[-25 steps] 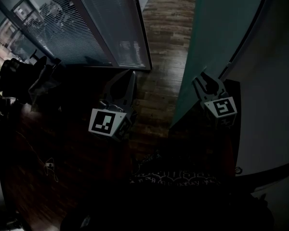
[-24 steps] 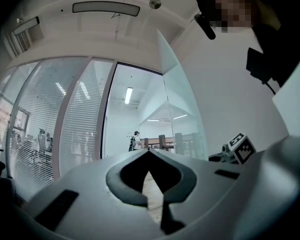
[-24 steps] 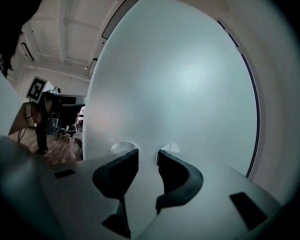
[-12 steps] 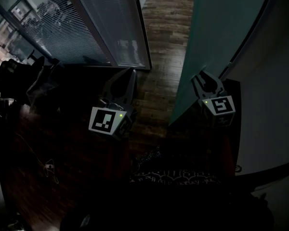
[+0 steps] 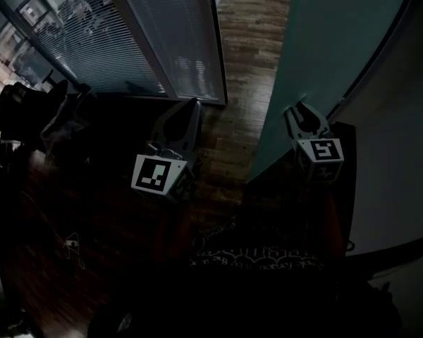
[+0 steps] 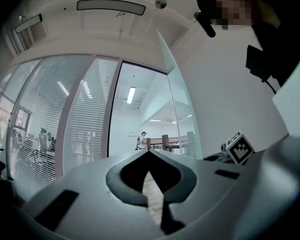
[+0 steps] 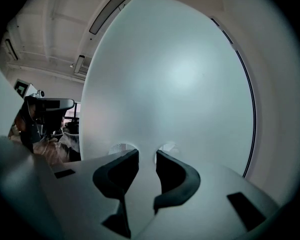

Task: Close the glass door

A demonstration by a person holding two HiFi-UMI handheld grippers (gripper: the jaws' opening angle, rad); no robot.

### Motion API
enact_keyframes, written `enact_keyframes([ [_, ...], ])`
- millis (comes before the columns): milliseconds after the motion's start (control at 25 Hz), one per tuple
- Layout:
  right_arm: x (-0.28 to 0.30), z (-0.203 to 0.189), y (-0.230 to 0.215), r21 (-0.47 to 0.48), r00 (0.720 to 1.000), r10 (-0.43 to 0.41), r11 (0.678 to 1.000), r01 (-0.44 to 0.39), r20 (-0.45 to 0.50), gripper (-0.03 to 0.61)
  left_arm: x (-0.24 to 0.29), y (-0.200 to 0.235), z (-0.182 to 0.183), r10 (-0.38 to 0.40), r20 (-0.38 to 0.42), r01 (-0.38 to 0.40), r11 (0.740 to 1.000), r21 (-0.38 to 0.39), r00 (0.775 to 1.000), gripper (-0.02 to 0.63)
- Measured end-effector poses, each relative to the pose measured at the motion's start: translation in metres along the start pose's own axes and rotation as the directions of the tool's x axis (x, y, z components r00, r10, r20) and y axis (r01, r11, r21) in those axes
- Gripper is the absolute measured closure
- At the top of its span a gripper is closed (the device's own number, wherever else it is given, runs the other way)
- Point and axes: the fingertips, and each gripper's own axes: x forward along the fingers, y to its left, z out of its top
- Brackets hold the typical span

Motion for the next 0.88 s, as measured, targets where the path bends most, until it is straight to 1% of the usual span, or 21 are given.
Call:
enact_keyframes([
  [200, 0.017, 0.003, 0.000, 0.006, 1.000, -0.024, 1.000, 0.024, -0.010, 0.469, 0.000, 0.012, 0.002, -0.006, 0.000, 0.006, 1.000, 0.012, 1.000, 0.612],
  [320, 0.029, 0.006, 0.002, 0.006, 0.999, -0.032, 0.999, 0.032, -0.009, 0.469, -0.001, 0.024, -0.001, 0.006, -0.002, -0.006, 1.000, 0.005, 1.000, 0.612],
  [600, 0.049, 0.007, 0.002, 0.028, 0.999, -0.037, 0.999, 0.037, -0.022, 0.471, 0.007, 0.036, -0.004, 0.016, -0.010, -0.016, 1.000, -0.002, 1.000, 0.612],
  [880, 0.091, 0.019, 0.011, 0.045, 0.998, -0.057, 0.997, 0.057, -0.009, 0.472, 0.033, 0.077, -0.009, 0.054, -0.007, -0.054, 0.999, -0.004, 0.999, 0.612],
])
